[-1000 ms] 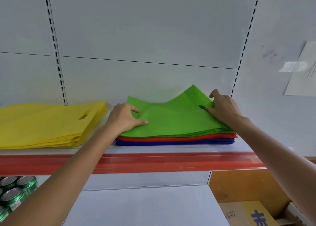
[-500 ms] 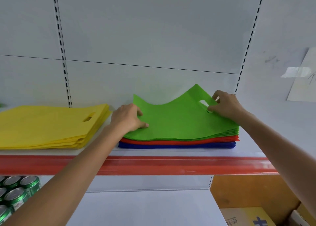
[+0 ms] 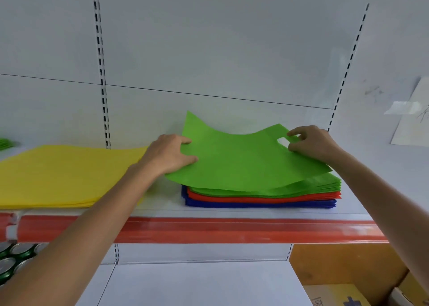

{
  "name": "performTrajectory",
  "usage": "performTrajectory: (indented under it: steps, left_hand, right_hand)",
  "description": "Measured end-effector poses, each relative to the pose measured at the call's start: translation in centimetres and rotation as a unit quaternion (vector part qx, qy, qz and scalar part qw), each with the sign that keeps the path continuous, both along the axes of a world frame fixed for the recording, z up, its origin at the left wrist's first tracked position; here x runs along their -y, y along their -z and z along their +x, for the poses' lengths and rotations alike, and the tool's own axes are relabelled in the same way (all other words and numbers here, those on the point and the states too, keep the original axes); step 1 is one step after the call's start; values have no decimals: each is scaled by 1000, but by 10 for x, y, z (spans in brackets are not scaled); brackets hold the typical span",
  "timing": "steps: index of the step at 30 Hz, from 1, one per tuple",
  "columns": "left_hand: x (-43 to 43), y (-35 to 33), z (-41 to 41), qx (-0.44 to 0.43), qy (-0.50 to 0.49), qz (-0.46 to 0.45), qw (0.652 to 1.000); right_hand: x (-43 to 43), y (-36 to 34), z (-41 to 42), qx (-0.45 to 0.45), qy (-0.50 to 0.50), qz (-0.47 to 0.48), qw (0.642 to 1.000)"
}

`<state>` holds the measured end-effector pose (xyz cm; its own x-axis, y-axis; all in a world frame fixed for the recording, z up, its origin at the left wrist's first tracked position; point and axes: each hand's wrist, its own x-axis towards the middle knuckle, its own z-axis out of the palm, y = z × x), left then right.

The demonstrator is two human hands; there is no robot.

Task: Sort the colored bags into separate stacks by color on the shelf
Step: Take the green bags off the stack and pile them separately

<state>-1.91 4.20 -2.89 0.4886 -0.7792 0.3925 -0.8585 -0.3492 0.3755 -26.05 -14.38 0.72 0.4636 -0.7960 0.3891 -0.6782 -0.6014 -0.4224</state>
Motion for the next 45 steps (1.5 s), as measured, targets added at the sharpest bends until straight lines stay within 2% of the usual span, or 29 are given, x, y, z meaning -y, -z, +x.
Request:
performTrajectory:
  steps: [7,13,21,28,32,37,45]
  left_hand:
    - [-58,-9,66,13,33,-40,999]
    - [-141,-14,167,38,38,-29,998]
    - [-224,-19,266,12,26,-14,1000]
    - [-285,-3,322,-18,-8,-73,997]
    - [-327,6,363,-28,-28,-66,997]
    - [-383,5,430,-30,-56,-52,997]
    - [-453,18,524,-34,-69,-21,997]
  right_hand:
    - [-61,-14,63,42,25,-40,998]
    - [-135,-2,156,56,28,-36,997]
    - [-212,5,253,53,19,-27,998]
    - [-256,1,323,56,-11,-63,996]
    - [-294,20,372,15,-35,-36,999]
    - [-345,25,437,55,-39,-28,997]
    - [-417,52,536,68,-53,2,996]
